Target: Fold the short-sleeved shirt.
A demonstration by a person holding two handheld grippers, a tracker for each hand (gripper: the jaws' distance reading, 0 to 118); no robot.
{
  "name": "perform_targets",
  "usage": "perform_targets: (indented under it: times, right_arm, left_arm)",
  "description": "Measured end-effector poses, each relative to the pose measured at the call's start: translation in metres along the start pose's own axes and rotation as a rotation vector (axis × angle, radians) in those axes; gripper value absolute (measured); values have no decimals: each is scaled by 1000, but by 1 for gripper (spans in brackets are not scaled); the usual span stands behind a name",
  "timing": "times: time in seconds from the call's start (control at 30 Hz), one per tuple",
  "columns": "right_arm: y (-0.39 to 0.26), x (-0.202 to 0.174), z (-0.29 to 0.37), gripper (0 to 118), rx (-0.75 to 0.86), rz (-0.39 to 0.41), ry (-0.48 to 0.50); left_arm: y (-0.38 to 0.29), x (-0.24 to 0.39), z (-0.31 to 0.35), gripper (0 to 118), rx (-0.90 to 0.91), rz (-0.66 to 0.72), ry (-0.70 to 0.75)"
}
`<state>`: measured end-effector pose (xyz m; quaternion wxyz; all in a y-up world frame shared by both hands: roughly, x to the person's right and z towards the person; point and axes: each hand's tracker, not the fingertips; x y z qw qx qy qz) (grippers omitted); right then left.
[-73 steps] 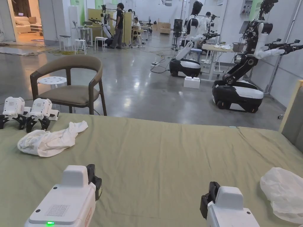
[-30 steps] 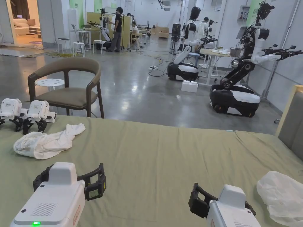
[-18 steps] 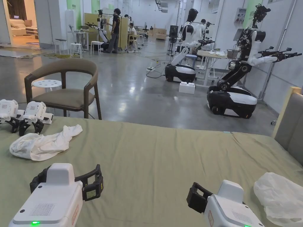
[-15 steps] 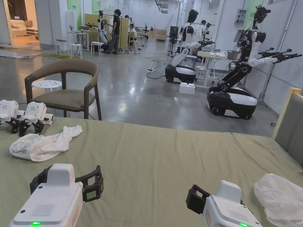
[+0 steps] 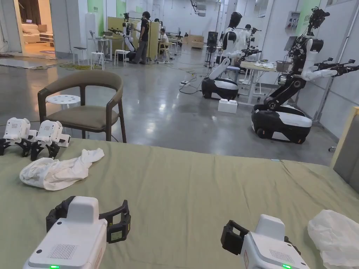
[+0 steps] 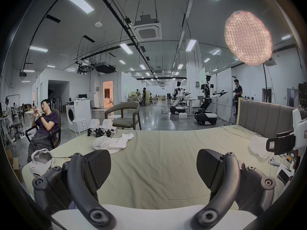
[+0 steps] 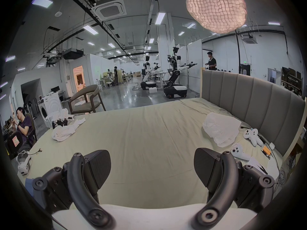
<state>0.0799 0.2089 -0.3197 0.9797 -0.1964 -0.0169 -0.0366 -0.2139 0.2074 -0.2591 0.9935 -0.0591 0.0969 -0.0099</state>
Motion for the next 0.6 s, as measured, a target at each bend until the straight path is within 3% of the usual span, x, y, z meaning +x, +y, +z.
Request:
perform_targets:
  times: [0.6]
  right_arm:
    - [7,-1,-3,104,13,19,-6]
  left_arm:
    - [0,-2,-2,106,-21,15,-17]
